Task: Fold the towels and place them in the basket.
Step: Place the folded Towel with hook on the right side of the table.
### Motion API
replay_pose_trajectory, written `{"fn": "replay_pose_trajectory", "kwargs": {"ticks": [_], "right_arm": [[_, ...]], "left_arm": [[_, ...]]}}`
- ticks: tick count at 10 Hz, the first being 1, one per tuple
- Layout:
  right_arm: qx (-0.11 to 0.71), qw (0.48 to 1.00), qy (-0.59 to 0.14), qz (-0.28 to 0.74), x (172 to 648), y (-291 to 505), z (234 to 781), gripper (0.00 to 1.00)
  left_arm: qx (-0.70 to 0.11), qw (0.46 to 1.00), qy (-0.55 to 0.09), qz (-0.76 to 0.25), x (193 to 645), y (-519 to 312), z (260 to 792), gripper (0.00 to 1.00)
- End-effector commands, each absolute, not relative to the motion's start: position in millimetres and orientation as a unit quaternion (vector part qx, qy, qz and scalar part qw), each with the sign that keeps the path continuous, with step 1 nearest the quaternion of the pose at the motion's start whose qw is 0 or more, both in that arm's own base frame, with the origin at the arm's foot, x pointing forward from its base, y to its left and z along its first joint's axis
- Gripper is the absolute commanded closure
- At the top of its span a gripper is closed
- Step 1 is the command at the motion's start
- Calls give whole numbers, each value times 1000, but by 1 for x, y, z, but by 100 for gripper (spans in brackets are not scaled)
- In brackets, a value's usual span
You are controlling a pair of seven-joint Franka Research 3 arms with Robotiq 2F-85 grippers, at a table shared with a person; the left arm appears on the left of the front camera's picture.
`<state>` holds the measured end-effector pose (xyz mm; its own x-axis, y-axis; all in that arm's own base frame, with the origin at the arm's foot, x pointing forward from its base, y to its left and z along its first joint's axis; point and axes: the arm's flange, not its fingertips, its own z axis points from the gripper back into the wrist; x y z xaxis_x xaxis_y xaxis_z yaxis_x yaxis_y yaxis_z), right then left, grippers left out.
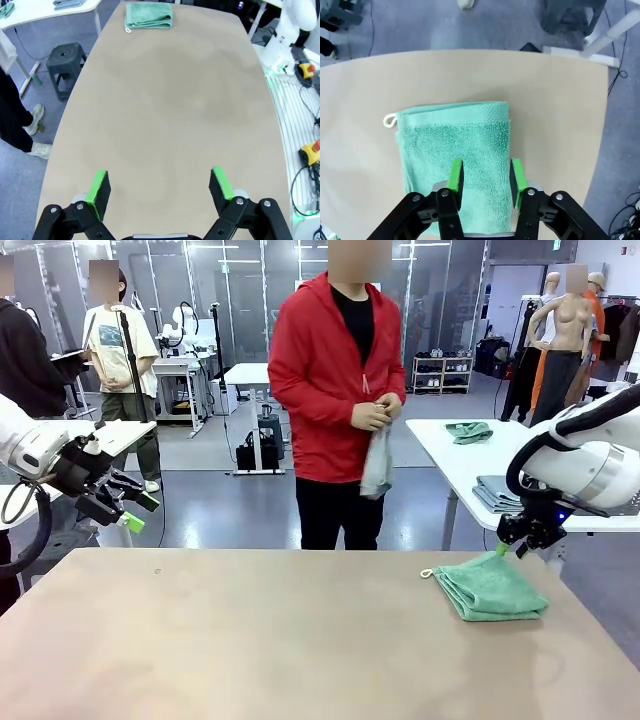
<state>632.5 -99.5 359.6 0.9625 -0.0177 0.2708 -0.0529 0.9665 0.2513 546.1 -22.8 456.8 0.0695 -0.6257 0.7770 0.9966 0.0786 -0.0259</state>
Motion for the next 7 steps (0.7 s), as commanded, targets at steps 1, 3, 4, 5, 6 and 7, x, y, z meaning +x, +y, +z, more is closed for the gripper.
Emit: {"fn": "replay_pose_trajectory", "kwargs": {"ticks": [1, 3, 4, 5, 6, 7], "right_arm": [[111, 984, -140, -12, 603, -78, 386, 14], [75, 985, -147, -55, 536, -31, 455, 14], [76, 982, -165, -42, 501, -14, 484, 14], [70, 982, -174, -20, 469, -4, 503, 14], [79, 981, -175, -13, 441, 2, 516, 14], [76, 982, -172, 8, 417, 7, 523, 14]], "left_arm": [[-300, 666, -307, -610, 546, -23, 457, 0], [-300, 666, -307, -610, 546, -23, 457, 0], [-300, 666, -307, -610, 546, -23, 457, 0], [-300, 666, -307, -610, 546, -23, 457, 0], [-300, 666, -307, -610, 546, -23, 457, 0], [-300, 666, -307, -610, 546, -23, 457, 0]]}}
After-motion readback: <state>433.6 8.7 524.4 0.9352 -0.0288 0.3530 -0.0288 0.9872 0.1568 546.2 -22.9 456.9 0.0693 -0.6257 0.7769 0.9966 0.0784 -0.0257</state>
